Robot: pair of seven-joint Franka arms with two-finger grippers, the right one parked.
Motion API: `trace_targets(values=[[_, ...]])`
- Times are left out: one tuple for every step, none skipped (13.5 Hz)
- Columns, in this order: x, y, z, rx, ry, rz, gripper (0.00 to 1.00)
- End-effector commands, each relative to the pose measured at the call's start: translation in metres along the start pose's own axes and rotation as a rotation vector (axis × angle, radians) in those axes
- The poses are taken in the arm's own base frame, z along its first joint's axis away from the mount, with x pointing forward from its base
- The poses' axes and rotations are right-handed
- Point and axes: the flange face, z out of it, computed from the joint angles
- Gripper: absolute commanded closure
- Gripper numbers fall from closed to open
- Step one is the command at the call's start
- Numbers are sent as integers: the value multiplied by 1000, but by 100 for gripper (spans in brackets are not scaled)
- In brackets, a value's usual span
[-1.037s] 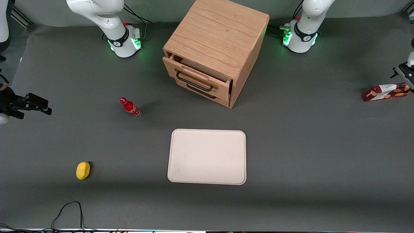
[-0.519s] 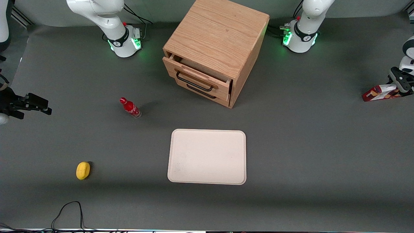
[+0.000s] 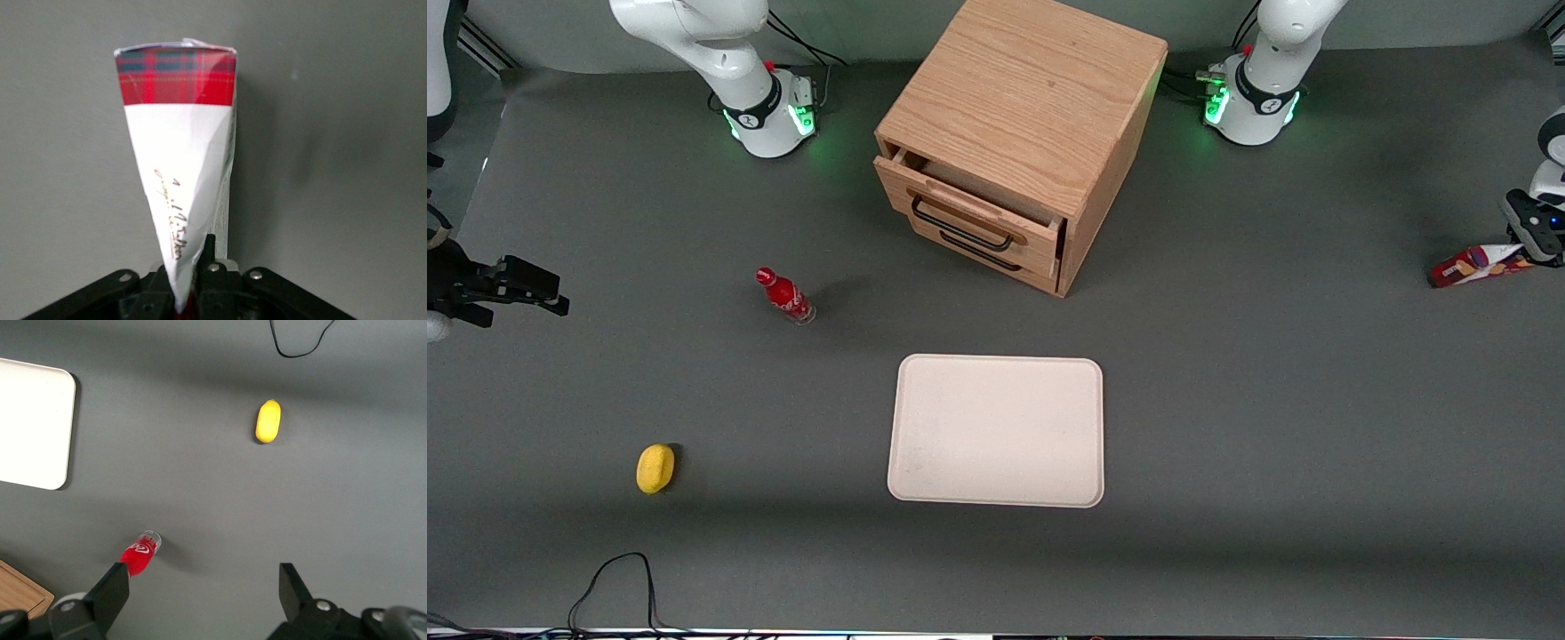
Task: Place red cookie box on tray
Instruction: 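Lift the cookie box upright with the left gripper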
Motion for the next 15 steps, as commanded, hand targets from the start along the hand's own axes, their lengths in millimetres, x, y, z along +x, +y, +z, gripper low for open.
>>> trace_targets(values=[[14,-56,-62,-59,1,24,100],[21,-74,-85,-82,3,25,100],[25,-88,-107,-94,2,21,100],[32,-100,-129,-101,-3,11,100],[41,-113,-155,-109,-12,12,100],[52,-122,-179,-122,-18,19,100],[63,-130,-210,-115,-28,21,100],[75,-138,-237,-108,-34,11,100],[89,-144,-263,-111,-38,-5,100],[108,-150,-289,-111,-45,-32,100],[127,-152,-308,-119,-50,-73,100],[149,-154,-323,-125,-61,-114,100],[172,-154,-336,-135,-66,-166,100],[197,-154,-347,-144,-75,-227,100],[227,-153,-354,-148,-83,-269,100]])
